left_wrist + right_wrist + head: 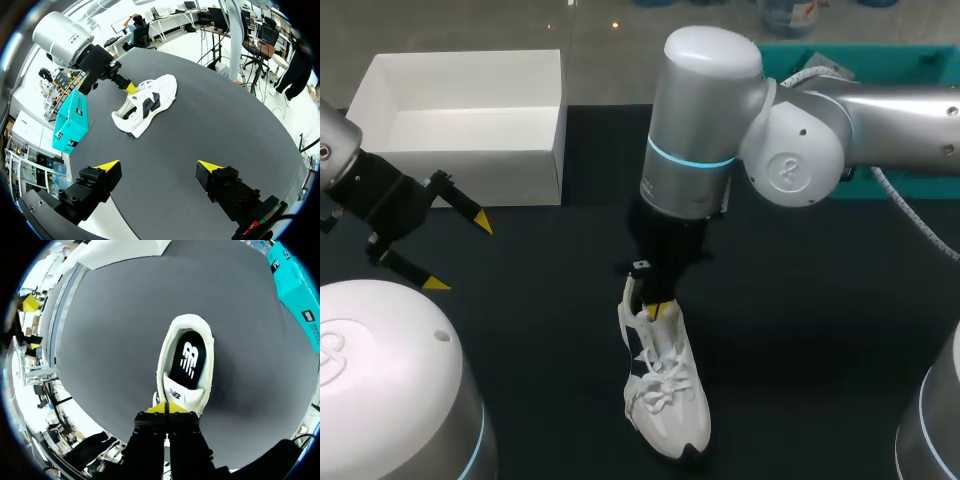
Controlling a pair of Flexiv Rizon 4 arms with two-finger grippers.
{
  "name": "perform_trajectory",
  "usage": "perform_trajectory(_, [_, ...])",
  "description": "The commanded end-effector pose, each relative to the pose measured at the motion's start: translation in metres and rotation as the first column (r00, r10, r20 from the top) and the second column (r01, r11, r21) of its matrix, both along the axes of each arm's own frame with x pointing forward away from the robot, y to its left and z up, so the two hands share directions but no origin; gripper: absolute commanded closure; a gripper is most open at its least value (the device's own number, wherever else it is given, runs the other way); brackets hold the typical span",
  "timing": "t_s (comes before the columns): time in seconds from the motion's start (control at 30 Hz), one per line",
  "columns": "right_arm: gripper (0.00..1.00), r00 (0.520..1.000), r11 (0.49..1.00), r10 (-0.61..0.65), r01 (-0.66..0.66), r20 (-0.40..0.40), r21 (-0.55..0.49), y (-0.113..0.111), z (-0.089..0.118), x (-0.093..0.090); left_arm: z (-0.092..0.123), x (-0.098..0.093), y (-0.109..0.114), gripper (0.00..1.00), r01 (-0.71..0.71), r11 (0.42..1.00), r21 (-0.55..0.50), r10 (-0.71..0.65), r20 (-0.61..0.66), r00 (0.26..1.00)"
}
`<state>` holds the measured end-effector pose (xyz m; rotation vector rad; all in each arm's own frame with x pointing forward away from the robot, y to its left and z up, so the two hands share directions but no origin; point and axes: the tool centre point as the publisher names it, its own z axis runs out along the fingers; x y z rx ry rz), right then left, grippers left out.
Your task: Take the shoe out of the shoebox, open the shoe tongue, remove and reinsert the insole, then place the shoe into the shoebox
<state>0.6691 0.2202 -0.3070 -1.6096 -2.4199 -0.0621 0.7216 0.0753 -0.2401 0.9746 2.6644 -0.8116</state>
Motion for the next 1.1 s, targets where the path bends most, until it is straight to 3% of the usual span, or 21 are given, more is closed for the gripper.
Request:
perform_trajectory(0.03, [1.0,0.943,0.947,0.32,-0.32,0.089,-0.012,-0.005,0.016,-0.002,0.0,-0.001,0.0,0.0,-0.001,1.0,0.003,0.001,0.0,1.0])
perform_trajectory(0.17, [1.0,0.892,0.896,0.435,-0.442,0.124,0.04,-0.011,0.019,0.003,0.0,-0.001,0.0,0.0,-0.001,1.0,0.003,0.001,0.0,1.0])
perform_trajectory(0.27, [1.0,0.823,0.822,0.551,-0.564,0.135,0.084,-0.007,0.025,0.011,0.0,-0.001,0.0,0.0,-0.001,1.0,0.003,0.001,0.0,1.0])
perform_trajectory(0.33, [1.0,0.812,0.805,0.57,-0.583,0.129,0.113,-0.005,0.029,0.018,0.0,-0.001,0.0,0.0,-0.001,1.0,0.003,0.001,0.0,1.0])
perform_trajectory(0.37, [0.76,0.83,0.817,0.545,-0.557,0.118,0.146,-0.004,0.031,0.022,0.0,-0.001,0.0,0.0,-0.001,1.0,0.003,0.001,0.0,1.0])
perform_trajectory(0.4, [0.0,0.846,0.829,0.519,-0.534,0.125,0.168,-0.003,0.032,0.027,0.0,-0.001,0.0,0.0,-0.001,1.0,0.003,0.001,0.0,1.0])
perform_trajectory(0.43, [0.0,0.863,0.837,0.48,-0.504,0.157,0.212,-0.003,0.034,0.029,0.0,-0.001,0.0,0.0,-0.001,1.0,0.003,0.001,0.0,1.0])
perform_trajectory(1.1, [0.0,0.863,0.837,0.48,-0.504,0.157,0.212,-0.003,0.034,0.029,0.0,-0.001,0.0,0.0,-0.001,1.0,0.003,0.001,0.0,1.0])
